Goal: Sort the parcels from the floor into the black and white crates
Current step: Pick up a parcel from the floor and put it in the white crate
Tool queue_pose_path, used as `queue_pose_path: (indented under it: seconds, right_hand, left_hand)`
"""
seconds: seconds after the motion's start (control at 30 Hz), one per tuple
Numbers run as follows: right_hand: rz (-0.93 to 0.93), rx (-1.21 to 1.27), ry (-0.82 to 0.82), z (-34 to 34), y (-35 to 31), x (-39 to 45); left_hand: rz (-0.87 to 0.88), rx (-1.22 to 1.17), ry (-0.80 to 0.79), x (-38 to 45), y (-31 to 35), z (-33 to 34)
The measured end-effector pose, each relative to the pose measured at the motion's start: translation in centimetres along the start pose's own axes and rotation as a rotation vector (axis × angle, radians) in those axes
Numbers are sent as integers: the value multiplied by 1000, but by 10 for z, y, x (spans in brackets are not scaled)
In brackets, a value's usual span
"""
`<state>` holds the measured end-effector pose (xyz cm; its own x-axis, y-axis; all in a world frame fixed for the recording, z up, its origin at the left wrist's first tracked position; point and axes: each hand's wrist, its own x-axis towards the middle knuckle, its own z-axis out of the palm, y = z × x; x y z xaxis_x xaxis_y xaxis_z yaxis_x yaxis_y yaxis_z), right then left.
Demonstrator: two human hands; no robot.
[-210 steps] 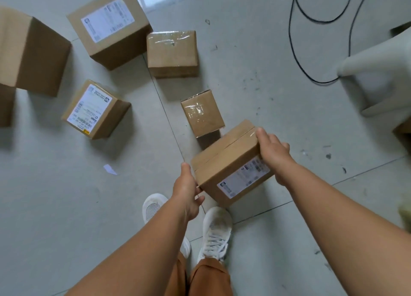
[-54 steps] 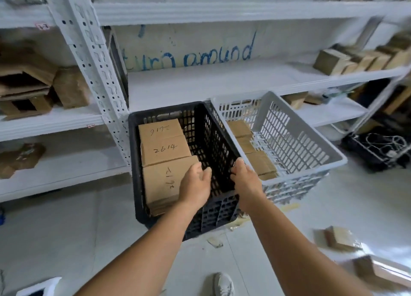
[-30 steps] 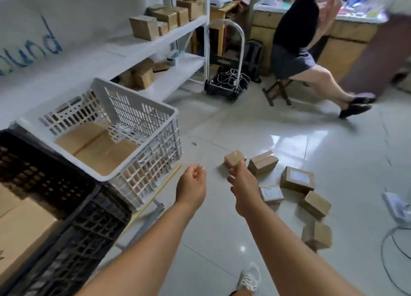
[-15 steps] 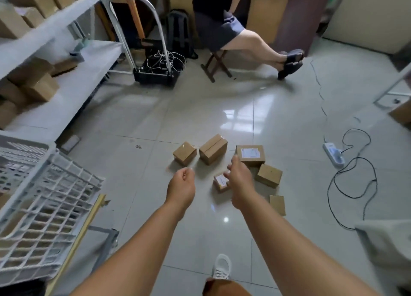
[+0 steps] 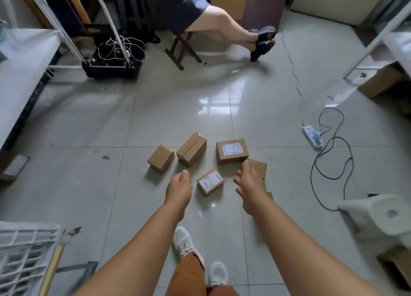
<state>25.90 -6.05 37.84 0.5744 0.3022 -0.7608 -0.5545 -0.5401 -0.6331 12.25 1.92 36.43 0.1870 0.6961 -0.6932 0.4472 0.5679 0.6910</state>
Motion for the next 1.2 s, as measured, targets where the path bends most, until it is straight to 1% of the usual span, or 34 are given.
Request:
queue_pose_path:
  seconds: [0.23, 0.37, 0.5, 0.7, 0.8, 0.93, 1.07, 1.2]
  right_hand:
    - [26, -59, 6, 46, -25, 66]
    - [44, -129, 23, 58, -25, 114]
    - [68, -211, 27, 66, -10, 186]
    - [133, -358, 1, 81, 30, 299]
    - [179, -430, -35, 87, 57, 350]
    - [228, -507, -67, 93, 96, 411]
    - [224, -591, -95, 98, 135, 466]
    - [181, -655, -142, 108, 171, 513]
  left_hand:
    - [-84, -12, -33, 87, 21, 2]
    - [-177, -90, -43, 138, 9, 17]
    - [-246, -139, -23, 194, -13, 37]
    - [-345, -128, 1, 282, -69, 69]
    - [-400, -95, 31, 324, -109, 85]
    - [-475, -59, 25, 374, -166, 108]
    - [-529, 2, -5, 416, -209, 129]
    - [-529, 9, -28, 454, -236, 149]
